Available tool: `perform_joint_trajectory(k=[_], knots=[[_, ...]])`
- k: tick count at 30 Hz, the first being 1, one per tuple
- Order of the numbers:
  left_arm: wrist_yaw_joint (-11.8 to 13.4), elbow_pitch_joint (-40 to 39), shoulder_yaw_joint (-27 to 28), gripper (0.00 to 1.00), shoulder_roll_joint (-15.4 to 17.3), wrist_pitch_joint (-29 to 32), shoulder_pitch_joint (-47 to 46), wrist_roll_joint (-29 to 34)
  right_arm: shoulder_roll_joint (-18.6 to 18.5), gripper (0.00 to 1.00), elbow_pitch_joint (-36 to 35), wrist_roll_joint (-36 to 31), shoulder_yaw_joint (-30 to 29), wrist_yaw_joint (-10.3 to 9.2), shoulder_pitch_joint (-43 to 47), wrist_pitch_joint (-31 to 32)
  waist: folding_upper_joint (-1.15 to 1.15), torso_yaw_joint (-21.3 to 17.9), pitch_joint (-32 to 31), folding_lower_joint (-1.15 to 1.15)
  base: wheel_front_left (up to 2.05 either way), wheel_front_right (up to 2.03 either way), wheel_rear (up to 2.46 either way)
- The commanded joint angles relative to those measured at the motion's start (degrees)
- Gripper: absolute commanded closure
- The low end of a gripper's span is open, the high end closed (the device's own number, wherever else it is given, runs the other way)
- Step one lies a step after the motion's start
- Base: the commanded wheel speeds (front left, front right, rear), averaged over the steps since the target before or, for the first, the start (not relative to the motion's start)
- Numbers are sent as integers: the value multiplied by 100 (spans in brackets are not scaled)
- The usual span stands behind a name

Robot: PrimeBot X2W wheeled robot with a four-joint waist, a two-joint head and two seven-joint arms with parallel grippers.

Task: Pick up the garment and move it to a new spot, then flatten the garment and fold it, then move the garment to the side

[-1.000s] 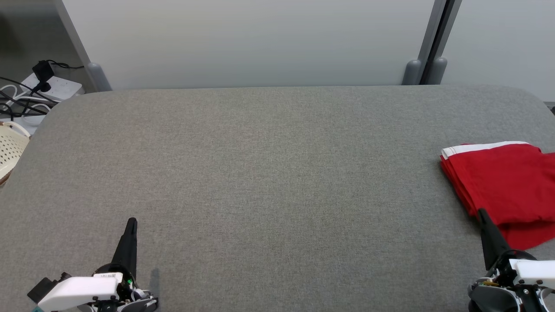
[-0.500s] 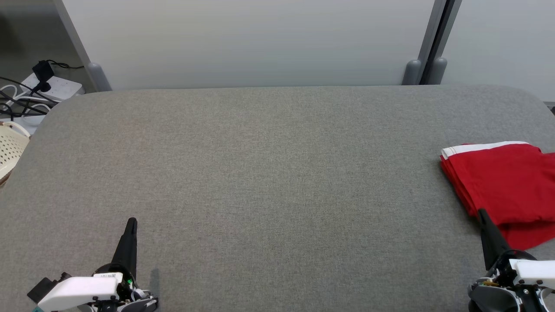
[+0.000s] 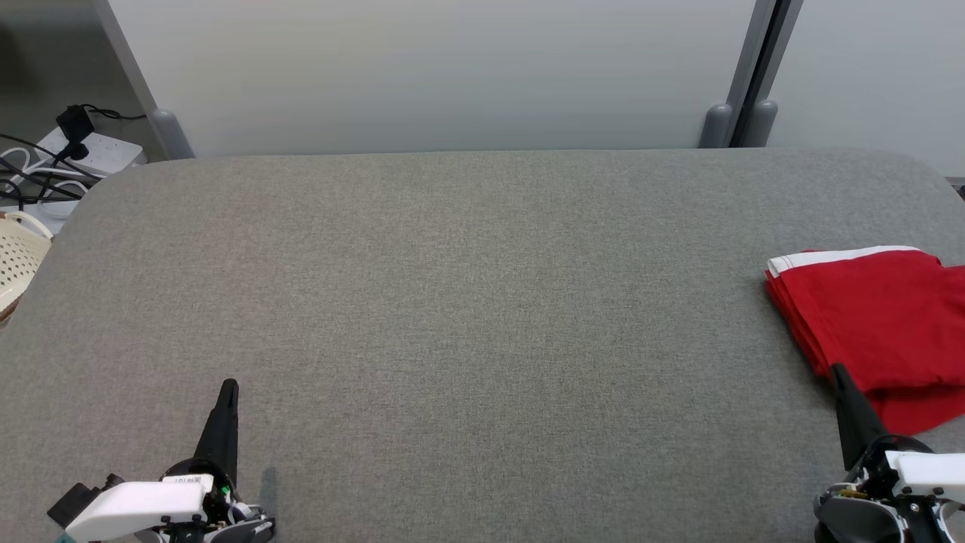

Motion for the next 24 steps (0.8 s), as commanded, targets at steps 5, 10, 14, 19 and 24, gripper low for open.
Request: perform_joint_trajectory(k=[5,10,14,19,24], knots=[[-43,-166,187,100,103,44,-331,-30,-54,100,-185,67,101,26,-103,44,0,0,0,0,0,0,0],[-43,-166,187,100,103,44,-331,-30,-54,100,-185,67,102,26,-103,44,0,0,0,0,0,0,0],[-43,-166,187,100,103,44,-331,-30,-54,100,-185,67,102,26,-103,44,0,0,0,0,0,0,0],[-43,-166,187,100,103,44,-331,-30,-54,100,-185,67,102,26,-103,44,0,0,0,0,0,0,0],[-43,-166,187,100,103,44,-331,-30,-54,100,-185,67,102,26,-103,43,0,0,0,0,0,0,0]])
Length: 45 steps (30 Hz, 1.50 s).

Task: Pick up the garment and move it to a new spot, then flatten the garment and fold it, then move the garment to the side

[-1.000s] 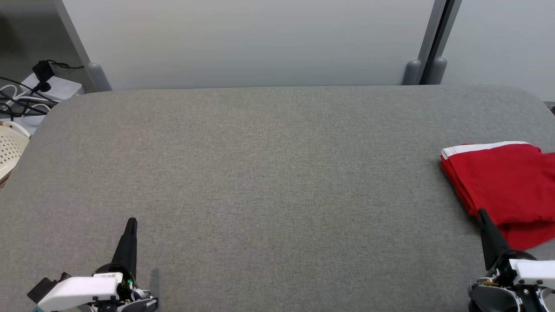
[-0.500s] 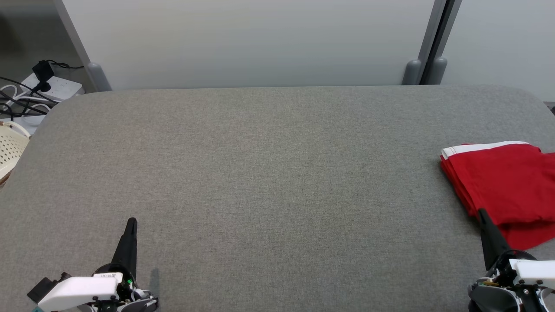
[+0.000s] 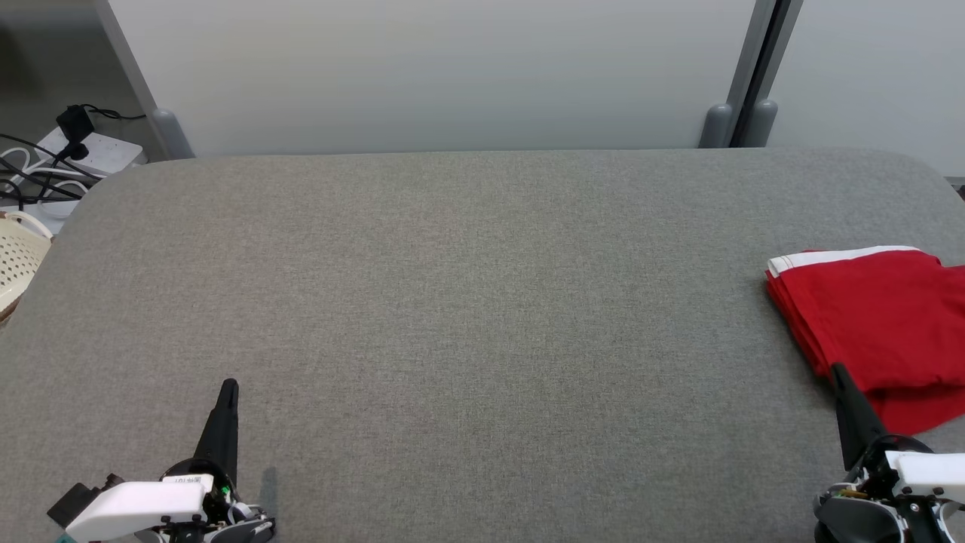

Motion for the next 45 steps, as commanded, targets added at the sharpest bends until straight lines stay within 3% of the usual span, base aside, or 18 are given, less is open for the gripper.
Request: perform_joint_trajectory(k=[1,45], knots=[[-43,-166,187,100,103,44,-331,-30,-54,100,-185,67,102,26,-104,43,0,0,0,0,0,0,0],[-43,-166,186,100,103,44,-331,-30,-54,100,-185,67,102,26,-104,43,0,0,0,0,0,0,0]])
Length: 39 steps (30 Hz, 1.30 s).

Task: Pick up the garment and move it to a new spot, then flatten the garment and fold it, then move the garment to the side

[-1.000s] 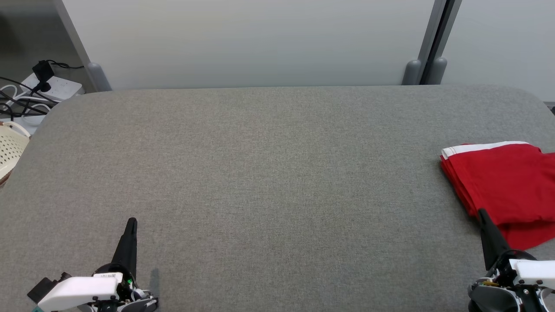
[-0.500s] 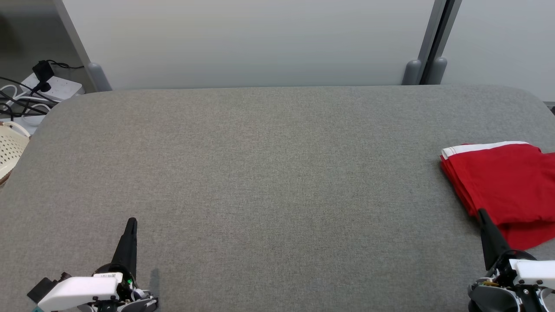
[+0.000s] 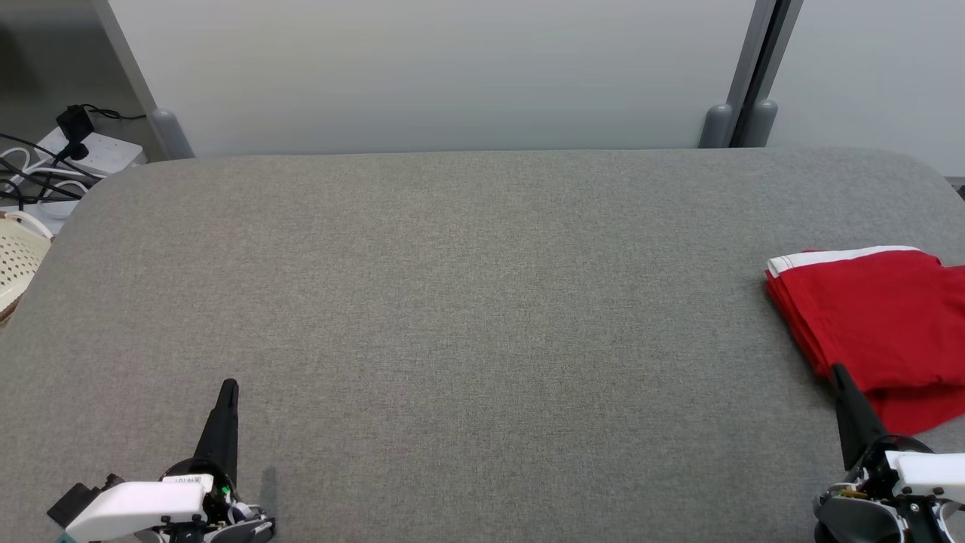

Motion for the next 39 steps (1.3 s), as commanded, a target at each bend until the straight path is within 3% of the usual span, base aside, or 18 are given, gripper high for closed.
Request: perform_joint_trajectory(k=[1,39], knots=[[-43,-166,186,100,103,44,-331,-30,-54,100,-185,67,102,26,-104,43,0,0,0,0,0,0,0],[-43,-167,186,100,103,44,-331,-31,-54,100,-185,68,102,26,-104,43,0,0,0,0,0,0,0]])
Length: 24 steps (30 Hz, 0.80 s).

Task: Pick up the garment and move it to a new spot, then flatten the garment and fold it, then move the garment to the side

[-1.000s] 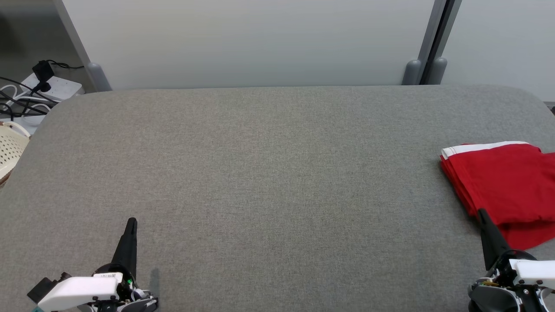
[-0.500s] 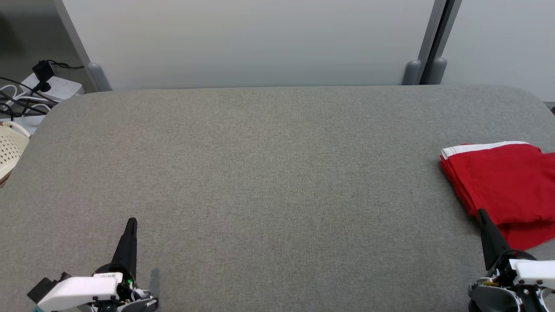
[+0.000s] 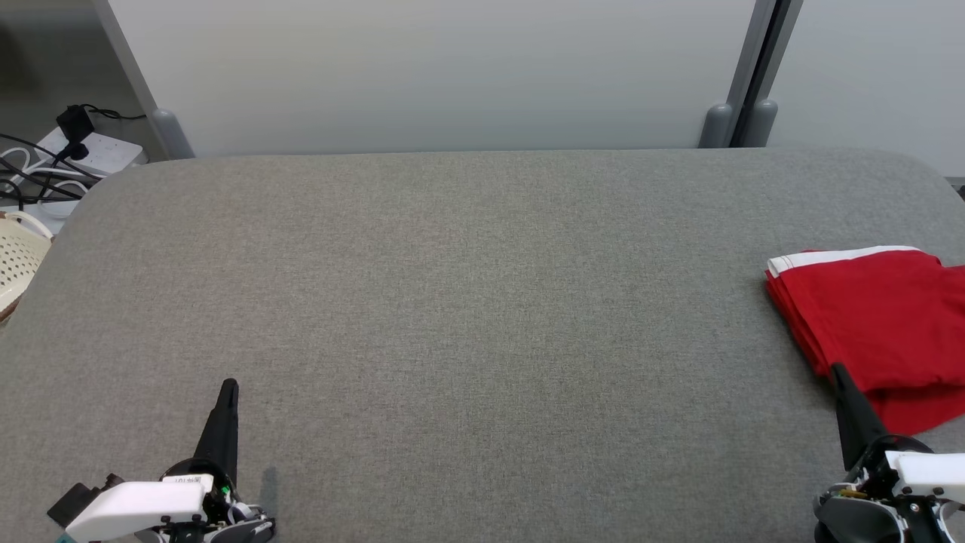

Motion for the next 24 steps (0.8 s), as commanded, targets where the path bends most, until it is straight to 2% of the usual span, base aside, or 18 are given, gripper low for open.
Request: perform_joint_trajectory(k=[1,24], knots=[[-43,-167,186,100,103,44,-330,-31,-54,100,-185,67,102,26,-104,43,0,0,0,0,0,0,0],[-43,-167,186,100,103,44,-330,-31,-54,100,-185,67,102,26,-104,43,0,0,0,0,0,0,0]])
